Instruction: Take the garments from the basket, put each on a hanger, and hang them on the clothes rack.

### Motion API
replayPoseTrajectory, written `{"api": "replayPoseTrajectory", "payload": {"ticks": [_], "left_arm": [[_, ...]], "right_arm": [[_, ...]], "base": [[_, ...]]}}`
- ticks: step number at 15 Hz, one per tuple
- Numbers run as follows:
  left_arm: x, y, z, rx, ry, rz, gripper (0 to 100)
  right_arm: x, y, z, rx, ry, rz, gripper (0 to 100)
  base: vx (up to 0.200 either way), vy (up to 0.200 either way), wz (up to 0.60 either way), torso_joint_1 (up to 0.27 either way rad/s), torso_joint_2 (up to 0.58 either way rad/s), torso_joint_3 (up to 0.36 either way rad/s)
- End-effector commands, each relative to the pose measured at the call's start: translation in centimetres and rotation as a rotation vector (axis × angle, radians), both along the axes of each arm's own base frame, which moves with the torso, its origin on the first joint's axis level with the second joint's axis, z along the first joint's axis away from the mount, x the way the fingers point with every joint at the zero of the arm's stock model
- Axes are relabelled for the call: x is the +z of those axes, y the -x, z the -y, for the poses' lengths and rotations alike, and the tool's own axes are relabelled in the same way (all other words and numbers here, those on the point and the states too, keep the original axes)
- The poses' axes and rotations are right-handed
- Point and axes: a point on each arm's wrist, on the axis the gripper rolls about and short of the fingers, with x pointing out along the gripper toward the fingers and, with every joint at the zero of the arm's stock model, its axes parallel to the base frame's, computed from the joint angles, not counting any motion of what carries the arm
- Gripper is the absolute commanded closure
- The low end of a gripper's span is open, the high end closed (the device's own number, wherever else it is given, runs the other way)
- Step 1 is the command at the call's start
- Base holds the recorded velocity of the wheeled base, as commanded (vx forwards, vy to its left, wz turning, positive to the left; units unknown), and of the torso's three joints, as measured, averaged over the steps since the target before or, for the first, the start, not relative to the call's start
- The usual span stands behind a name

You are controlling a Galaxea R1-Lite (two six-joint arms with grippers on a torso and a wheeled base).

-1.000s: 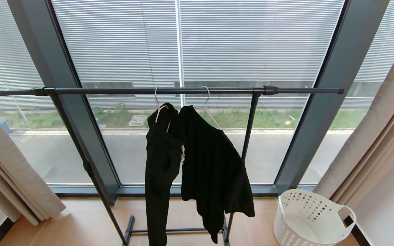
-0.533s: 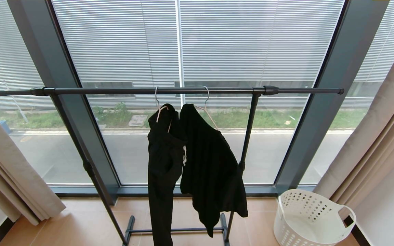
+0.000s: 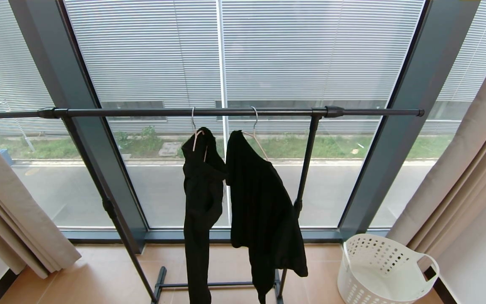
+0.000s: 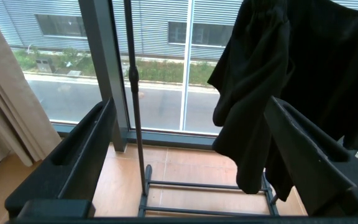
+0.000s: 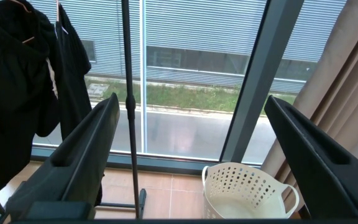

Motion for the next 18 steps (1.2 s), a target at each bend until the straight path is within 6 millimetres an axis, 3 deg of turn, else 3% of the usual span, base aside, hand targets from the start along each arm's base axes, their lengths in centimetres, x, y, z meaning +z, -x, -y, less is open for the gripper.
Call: {"api": "replayPoseTrajectory", "payload": {"ticks": [1, 18], "left_arm": [[0.01, -0.01, 0.00, 0.001, 0.001, -0.001, 0], [0.01, -0.01, 0.00, 0.001, -0.001, -0.001, 0]], "right_arm": [[0.01, -0.02, 0.00, 0.001, 0.000, -0.002, 0], [0.01, -0.02, 0.00, -0.001, -0.003, -0.002, 0]], "base": [[0.000, 0.000, 0.00, 0.000, 0.00, 0.000], [0.000, 0.000, 0.00, 0.000, 0.00, 0.000]]}}
